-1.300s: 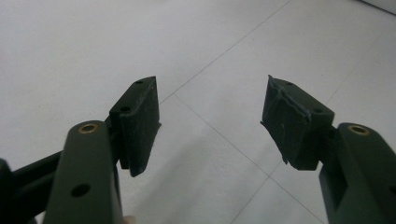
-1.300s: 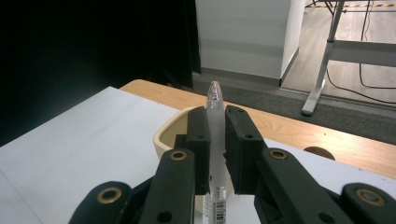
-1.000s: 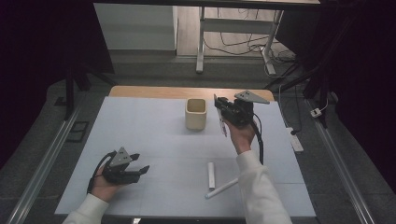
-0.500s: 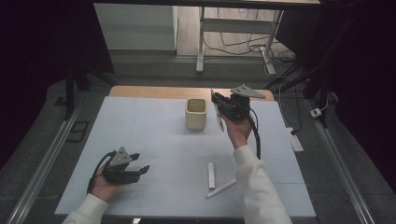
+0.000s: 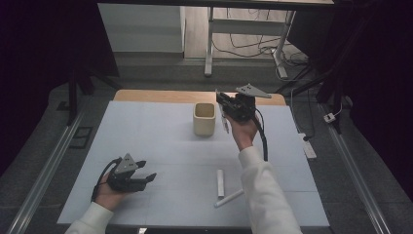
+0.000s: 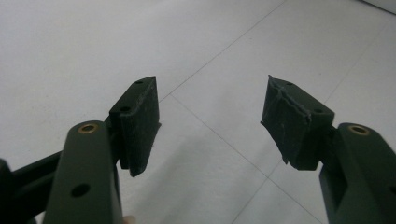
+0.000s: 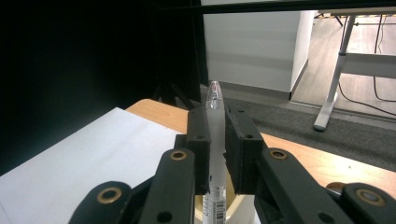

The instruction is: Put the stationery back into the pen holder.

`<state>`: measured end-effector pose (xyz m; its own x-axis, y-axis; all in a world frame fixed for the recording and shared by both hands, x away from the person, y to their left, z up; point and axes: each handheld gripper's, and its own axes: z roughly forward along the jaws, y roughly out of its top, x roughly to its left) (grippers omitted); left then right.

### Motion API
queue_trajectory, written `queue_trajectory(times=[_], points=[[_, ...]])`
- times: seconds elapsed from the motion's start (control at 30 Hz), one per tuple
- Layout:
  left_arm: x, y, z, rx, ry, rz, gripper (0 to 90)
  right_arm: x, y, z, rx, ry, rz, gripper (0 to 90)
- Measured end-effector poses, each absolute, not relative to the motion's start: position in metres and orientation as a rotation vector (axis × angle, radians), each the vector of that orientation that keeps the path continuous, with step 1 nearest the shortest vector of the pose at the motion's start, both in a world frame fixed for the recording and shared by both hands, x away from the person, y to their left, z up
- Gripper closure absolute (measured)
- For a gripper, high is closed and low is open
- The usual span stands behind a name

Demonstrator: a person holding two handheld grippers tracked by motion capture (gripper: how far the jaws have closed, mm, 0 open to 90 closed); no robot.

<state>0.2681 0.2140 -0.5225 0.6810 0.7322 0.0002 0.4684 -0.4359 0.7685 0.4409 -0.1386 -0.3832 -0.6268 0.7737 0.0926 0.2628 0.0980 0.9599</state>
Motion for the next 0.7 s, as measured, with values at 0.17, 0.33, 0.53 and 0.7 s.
queue_trajectory(times=[0.17,0.33,0.53,0.7], points=[[0.268,0.214,-0.523,2.111,0.917,0.427,36.5,0.446,-0.135,-0.382,1.014,1.937,1.548,80.4],[0.268,0.212,-0.523,2.116,0.91,0.426,36.5,0.45,-0.13,-0.381,1.009,1.938,1.551,80.4],[0.268,0.212,-0.524,2.116,0.911,0.425,36.5,0.455,-0.125,-0.38,1.01,1.94,1.553,80.4],[0.269,0.212,-0.524,2.119,0.91,0.424,36.5,0.459,-0.123,-0.379,1.013,1.937,1.573,80.4]])
